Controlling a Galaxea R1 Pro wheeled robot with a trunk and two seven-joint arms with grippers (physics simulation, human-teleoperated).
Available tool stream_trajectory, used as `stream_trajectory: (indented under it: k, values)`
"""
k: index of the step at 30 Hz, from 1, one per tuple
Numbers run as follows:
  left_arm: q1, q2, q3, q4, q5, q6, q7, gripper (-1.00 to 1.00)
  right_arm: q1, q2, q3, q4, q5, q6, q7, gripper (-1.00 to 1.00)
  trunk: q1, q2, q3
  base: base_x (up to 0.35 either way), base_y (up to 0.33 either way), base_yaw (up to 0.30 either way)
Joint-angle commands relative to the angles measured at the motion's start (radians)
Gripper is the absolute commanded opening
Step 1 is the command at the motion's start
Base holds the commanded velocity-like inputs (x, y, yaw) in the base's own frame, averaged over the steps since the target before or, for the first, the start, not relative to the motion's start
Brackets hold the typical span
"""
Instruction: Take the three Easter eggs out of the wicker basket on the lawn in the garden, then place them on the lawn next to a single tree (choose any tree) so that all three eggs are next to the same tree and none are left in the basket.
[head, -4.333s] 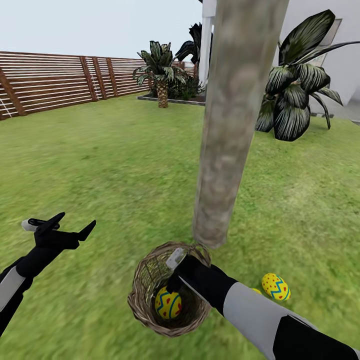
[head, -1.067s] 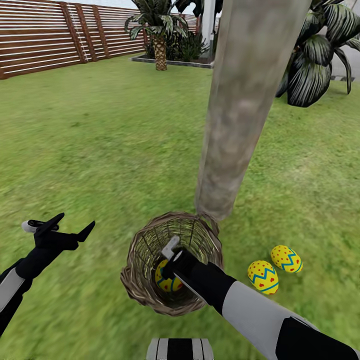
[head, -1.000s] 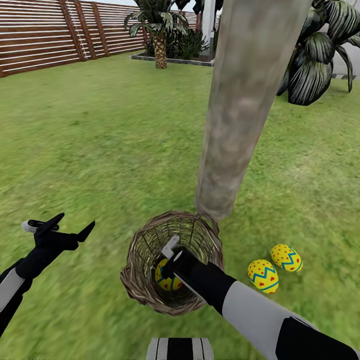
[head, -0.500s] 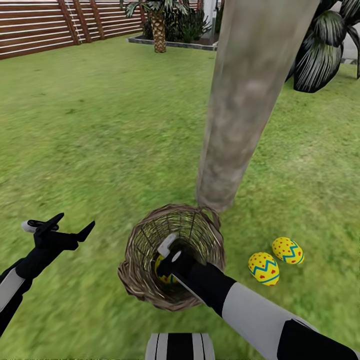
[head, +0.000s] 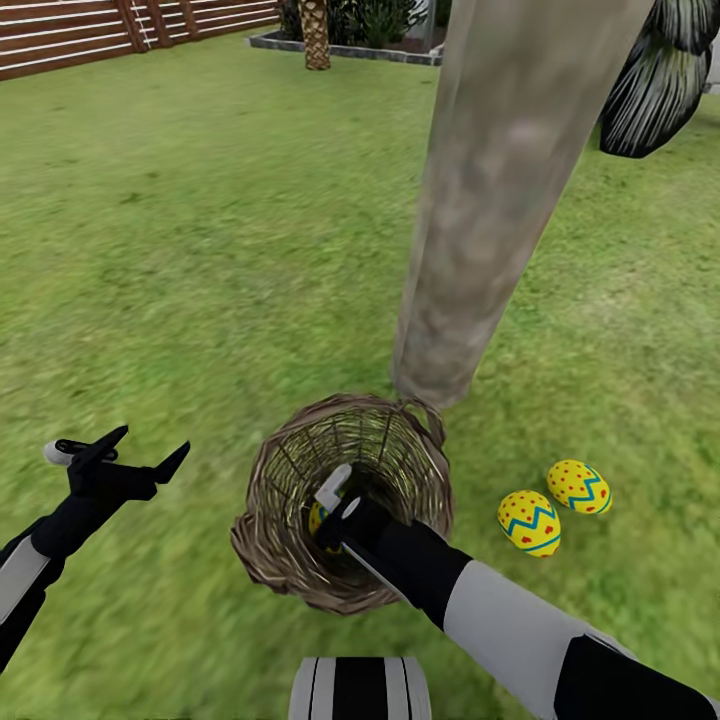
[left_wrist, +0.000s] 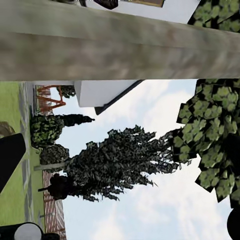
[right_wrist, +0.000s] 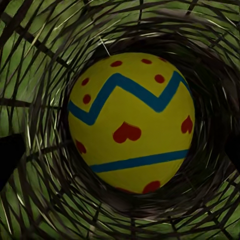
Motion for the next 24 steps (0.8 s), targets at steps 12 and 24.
stream_trajectory:
  k: [12,24]
  values:
    - [0.0,0.0,0.0,0.001,0.004,0.007,0.0,1.0,-0.017,0.0,0.001,0.004,-0.008,0.008,-0.006,1.0,0.005,-0.003,-0.047,0.0,0.0,0.0]
    - [0.0,-0.002,0.0,0.001,-0.003,0.006,0.002,1.0,-0.04,0.0,0.001,-0.005,-0.011,0.008,-0.095,1.0,0.011,-0.006,-0.094,0.0,0.0,0.0]
